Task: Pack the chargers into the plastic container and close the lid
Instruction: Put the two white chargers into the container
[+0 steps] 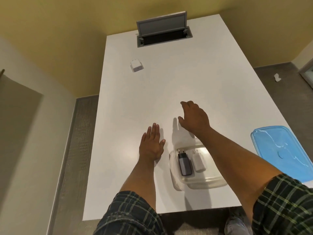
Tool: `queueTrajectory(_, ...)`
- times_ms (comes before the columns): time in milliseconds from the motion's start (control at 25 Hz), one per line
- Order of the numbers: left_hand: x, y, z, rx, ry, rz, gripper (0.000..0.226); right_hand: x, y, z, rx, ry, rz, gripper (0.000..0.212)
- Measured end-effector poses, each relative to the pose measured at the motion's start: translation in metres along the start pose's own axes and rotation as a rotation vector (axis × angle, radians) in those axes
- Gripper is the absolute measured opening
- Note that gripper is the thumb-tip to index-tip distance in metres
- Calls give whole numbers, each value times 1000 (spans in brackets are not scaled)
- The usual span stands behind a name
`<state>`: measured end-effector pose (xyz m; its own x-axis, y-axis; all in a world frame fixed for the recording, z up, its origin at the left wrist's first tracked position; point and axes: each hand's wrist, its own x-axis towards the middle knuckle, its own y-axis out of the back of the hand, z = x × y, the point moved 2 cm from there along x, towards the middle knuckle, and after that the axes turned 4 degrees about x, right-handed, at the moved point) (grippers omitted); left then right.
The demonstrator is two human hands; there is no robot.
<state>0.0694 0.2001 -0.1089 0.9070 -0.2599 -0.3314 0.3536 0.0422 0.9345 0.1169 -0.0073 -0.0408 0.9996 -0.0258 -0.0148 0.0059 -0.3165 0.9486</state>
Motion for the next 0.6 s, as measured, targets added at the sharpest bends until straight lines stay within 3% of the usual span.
queueTrajectory(240, 44, 10, -21, -71, 77, 40, 65, 60, -15, -24, 76, -42, -134, 56)
queueTrajectory(600, 99, 1, -46, -129, 117, 73, 67, 143, -45, -68, 71, 42, -177, 64)
